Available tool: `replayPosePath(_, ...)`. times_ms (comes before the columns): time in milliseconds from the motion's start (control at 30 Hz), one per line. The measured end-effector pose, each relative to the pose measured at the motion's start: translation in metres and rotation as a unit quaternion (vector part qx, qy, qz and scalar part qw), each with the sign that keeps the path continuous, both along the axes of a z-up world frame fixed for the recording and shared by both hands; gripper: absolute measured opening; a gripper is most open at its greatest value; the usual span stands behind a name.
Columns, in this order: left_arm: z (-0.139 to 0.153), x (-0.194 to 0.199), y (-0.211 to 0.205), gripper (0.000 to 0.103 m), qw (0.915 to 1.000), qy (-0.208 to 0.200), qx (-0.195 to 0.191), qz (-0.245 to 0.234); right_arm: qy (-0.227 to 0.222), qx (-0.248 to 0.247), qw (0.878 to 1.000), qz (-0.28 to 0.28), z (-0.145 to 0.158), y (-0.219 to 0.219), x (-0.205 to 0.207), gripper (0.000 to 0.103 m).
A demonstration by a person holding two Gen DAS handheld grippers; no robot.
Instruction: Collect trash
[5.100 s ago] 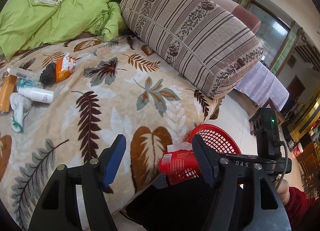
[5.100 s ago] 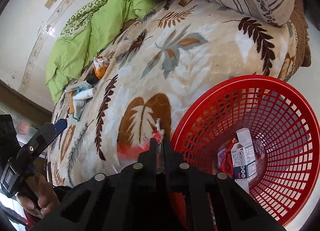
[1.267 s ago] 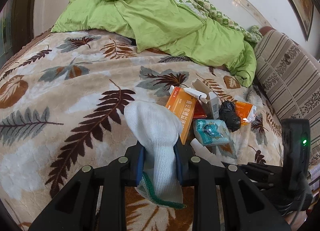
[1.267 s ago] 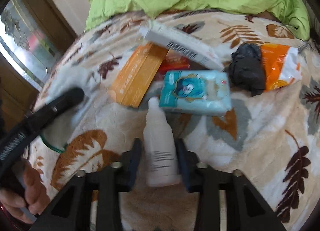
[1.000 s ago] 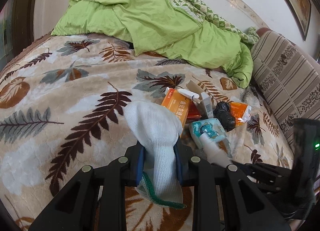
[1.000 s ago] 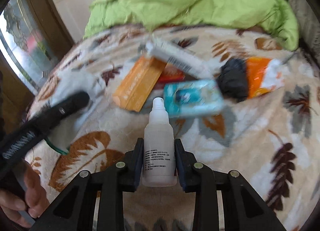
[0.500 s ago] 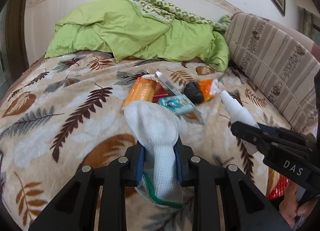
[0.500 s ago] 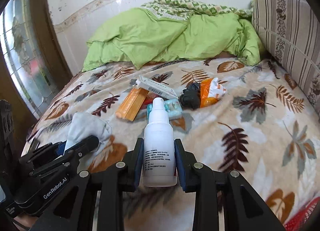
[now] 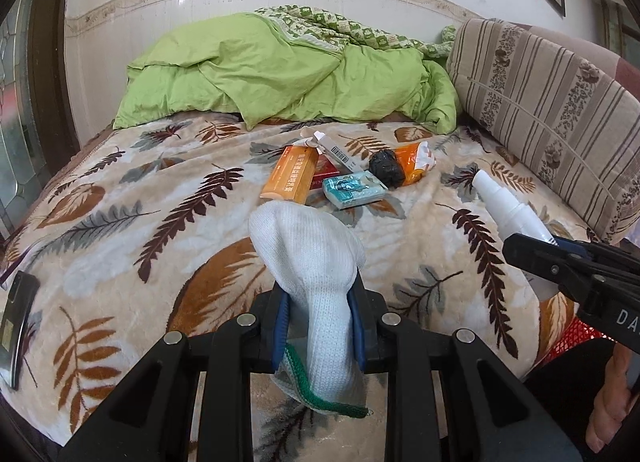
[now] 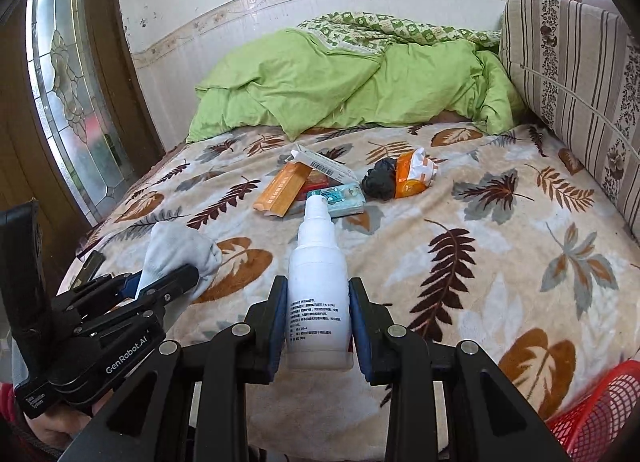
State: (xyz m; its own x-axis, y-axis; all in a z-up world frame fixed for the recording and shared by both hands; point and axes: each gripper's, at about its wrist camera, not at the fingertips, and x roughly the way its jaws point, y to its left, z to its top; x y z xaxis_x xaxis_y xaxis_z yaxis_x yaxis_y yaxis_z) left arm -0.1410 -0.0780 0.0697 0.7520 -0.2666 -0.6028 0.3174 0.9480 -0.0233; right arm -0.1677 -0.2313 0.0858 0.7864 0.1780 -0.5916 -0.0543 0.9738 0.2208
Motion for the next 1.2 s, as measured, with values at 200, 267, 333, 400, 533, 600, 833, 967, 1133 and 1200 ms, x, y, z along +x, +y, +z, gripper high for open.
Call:
replayPosePath(200, -0.004, 0.002, -0.005, 0.024, 1.0000, 0.000, 0.009, -0.001, 0.007, 0.012, 1.000, -0.007, -0.003, -0.005, 0.003, 0.032)
replayPosePath(267, -0.004, 0.002, -0.006, 0.025, 0.9999, -0.001, 0.013, -0.001, 0.007, 0.009, 1.000, -0.006, -0.003, -0.003, 0.004, 0.032)
replayPosePath(333, -0.005, 0.001, -0.007, 0.025, 0.9998, -0.005, 0.018, -0.002, 0.007, 0.005, 1.000, -0.004, -0.003, 0.000, 0.005, 0.032)
replayPosePath(400, -0.005, 0.002, -0.008, 0.025, 0.9998, -0.006, 0.021, -0.003, 0.007, 0.002, 1.000, -0.002, -0.003, 0.002, 0.006, 0.032)
replayPosePath(533, -0.005, 0.002, -0.008, 0.024, 0.9998, -0.003, 0.019, -0.002, 0.010, 0.003, 1.000, -0.002, -0.005, 0.003, 0.008, 0.032)
replayPosePath(600, -0.006, 0.003, -0.008, 0.025, 0.9998, -0.001, 0.018, -0.002, 0.010, 0.003, 1.000, -0.002, -0.005, 0.003, 0.008, 0.032)
replayPosePath(833, -0.006, 0.004, -0.009, 0.024, 0.9997, -0.002, 0.023, -0.002, 0.011, 0.004, 1.000, -0.002, -0.005, 0.002, 0.008, 0.032)
replayPosePath(967, -0.006, 0.004, -0.010, 0.024, 0.9997, -0.002, 0.023, -0.001, 0.011, 0.004, 1.000, -0.001, -0.005, 0.002, 0.008, 0.032)
replayPosePath(1133, -0.006, 0.003, -0.011, 0.024, 0.9997, -0.002, 0.022, -0.002, 0.010, 0.004, 1.000, -0.002, -0.004, 0.002, 0.008, 0.032)
replayPosePath(1200, -0.006, 0.003, -0.011, 0.024, 0.9997, -0.002, 0.023, -0.002, 0.011, 0.004, 1.000, -0.002, -0.004, 0.002, 0.008, 0.032)
